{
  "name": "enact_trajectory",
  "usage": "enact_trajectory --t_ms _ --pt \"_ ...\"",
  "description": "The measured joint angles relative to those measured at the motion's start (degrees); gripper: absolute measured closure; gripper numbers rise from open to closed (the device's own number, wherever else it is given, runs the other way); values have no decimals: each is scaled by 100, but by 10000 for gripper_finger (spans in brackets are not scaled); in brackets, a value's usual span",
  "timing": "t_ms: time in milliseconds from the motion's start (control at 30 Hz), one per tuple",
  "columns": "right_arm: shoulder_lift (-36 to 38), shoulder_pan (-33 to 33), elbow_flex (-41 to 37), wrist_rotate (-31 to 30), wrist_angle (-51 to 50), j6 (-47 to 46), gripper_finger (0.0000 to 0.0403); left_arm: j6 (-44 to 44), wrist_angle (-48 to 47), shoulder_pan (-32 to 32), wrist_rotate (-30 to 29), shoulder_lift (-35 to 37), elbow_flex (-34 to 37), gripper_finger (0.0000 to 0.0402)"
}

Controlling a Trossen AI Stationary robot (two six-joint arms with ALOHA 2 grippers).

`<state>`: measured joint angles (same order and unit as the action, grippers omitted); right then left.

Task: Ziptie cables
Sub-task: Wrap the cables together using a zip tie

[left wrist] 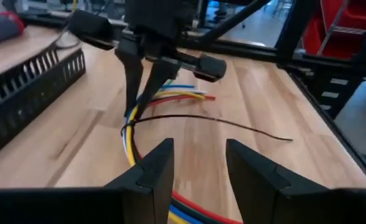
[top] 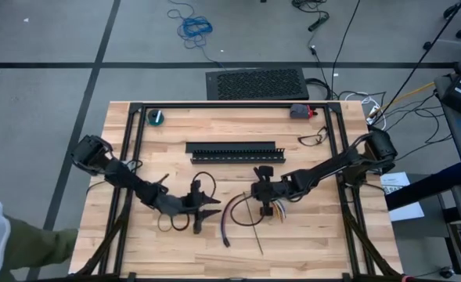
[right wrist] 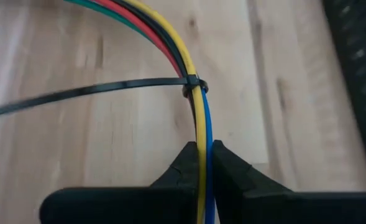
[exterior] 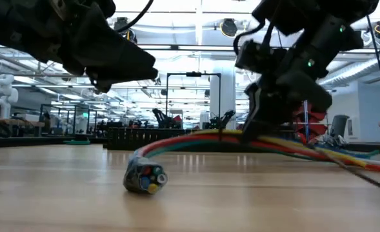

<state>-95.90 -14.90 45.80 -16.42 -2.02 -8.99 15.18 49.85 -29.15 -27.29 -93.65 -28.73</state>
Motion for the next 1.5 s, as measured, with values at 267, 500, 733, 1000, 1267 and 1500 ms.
enact_trajectory --t_ms 267,500,733,1000,1267,1500 --pt "418 71 7 -770 -588 -183 389 -258 98 312 711 -207 13 259" --pt "449 73 7 -1212 -1085 -330 388 -261 734 326 836 -791 15 259" --pt "451 92 11 -1273 -1316 -345 386 -791 2842 374 1370 -1733 13 259" --pt "453 112 -177 -1520 -1591 -527 386 -653 3247 513 1525 -2162 -37 259" --pt "453 290 -514 -1515 -1487 -597 385 -729 3399 620 2208 -2159 -392 259" --pt "453 222 -553 -911 -1159 -601 385 -961 3372 635 2340 -2162 -520 259"
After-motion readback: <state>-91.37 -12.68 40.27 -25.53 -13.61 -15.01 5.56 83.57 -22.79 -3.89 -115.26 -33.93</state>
